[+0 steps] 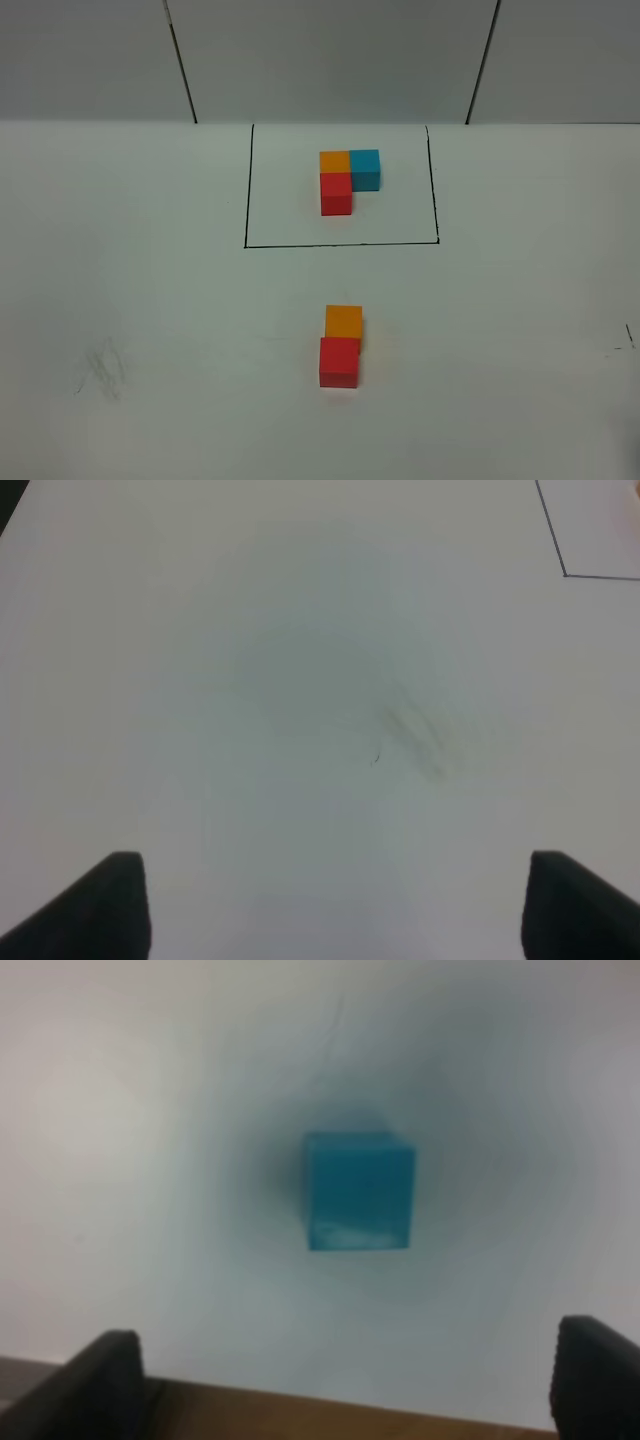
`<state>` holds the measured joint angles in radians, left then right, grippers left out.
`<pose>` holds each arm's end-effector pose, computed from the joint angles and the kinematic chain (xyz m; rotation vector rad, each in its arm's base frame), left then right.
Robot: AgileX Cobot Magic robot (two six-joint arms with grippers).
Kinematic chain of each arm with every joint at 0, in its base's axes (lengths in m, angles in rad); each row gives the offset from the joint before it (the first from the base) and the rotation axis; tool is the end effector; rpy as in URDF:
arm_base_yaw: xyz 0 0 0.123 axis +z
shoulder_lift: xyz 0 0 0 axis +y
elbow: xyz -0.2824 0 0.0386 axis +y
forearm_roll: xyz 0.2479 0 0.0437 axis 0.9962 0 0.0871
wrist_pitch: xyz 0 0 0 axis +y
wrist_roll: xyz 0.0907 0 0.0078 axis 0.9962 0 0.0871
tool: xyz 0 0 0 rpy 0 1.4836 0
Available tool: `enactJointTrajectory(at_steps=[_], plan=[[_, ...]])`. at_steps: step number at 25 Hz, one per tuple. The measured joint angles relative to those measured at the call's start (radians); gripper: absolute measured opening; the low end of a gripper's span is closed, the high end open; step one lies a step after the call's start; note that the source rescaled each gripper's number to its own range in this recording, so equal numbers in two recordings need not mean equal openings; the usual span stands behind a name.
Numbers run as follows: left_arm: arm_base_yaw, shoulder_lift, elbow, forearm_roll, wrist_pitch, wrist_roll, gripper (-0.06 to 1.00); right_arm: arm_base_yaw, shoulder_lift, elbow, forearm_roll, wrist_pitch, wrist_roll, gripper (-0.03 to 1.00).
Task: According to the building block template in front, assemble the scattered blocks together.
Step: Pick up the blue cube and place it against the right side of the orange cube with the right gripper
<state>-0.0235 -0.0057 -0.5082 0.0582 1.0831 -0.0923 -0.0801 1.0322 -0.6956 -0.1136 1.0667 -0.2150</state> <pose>-0.0076 0.0049 0.2777 -0.0745 2.0501 -0.0023 0.1584 -0.0218 0.2570 -0.2563 2.8870 -0.2073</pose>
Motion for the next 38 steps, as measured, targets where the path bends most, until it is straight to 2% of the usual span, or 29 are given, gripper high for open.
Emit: enactJointTrajectory(at_steps=[4,11,22,33,38], plan=[[0.000,0.000,0.000,0.000,0.000,0.000,0.67,-0.004,0.006,0.037,-0.037,-0.047,0.003,0.76],[0.000,0.000,0.000,0.000,0.000,0.000,0.67,-0.080,0.082,0.091,-0.046,-0.105,0.023,0.76],[0.000,0.000,0.000,0.000,0.000,0.000,0.67,-0.081,0.232,0.091,-0.026,-0.225,0.025,0.76],[0.000,0.000,0.000,0.000,0.000,0.000,0.67,-0.099,0.357,0.091,-0.015,-0.275,0.042,0.76],[0.000,0.000,0.000,0.000,0.000,0.000,0.67,-0.120,0.380,0.140,0.000,-0.321,0.042,0.76]])
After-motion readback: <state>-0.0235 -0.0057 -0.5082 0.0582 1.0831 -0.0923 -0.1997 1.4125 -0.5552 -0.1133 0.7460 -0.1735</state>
